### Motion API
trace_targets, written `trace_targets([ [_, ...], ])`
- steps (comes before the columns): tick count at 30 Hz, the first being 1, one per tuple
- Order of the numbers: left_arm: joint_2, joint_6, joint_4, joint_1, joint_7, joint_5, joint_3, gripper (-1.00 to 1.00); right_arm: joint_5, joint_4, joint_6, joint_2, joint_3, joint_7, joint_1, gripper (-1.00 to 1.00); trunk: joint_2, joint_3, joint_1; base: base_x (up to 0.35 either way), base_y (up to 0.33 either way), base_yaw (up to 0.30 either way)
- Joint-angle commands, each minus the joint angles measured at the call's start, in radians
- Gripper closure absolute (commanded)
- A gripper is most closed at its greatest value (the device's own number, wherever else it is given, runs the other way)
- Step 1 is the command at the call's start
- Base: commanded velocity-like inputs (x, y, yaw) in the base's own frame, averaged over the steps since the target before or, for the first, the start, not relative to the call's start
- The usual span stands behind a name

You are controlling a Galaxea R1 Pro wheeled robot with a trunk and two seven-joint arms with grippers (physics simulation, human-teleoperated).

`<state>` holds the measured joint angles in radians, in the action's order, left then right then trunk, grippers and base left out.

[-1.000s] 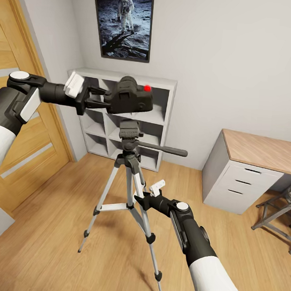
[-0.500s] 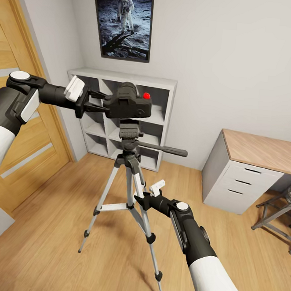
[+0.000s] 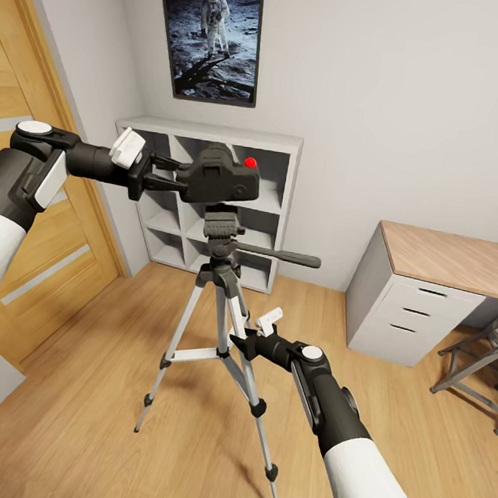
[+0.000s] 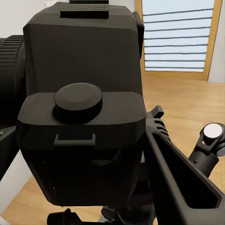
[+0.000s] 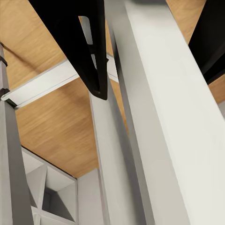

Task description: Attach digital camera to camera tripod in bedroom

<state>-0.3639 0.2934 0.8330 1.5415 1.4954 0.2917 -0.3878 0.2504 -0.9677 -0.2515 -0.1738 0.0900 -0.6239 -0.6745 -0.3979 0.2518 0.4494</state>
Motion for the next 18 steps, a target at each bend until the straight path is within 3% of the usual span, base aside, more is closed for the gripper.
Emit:
trace_targets([
  [1,-0.002,0.008,0.0,0.002,0.001,0.008,-0.005,1.0,0.003,-0.002,-0.005,-0.001,-0.001,-0.005,-0.001,1.0,-0.002,0.002,0.001,0.0,0.0,0.0],
  [18,-0.001,-0.002,-0.006,0.002,0.002,0.013,-0.003,1.0,0.004,-0.002,-0.006,-0.001,-0.001,-0.005,-0.001,1.0,-0.002,0.002,0.001,0.0,0.0,0.0],
])
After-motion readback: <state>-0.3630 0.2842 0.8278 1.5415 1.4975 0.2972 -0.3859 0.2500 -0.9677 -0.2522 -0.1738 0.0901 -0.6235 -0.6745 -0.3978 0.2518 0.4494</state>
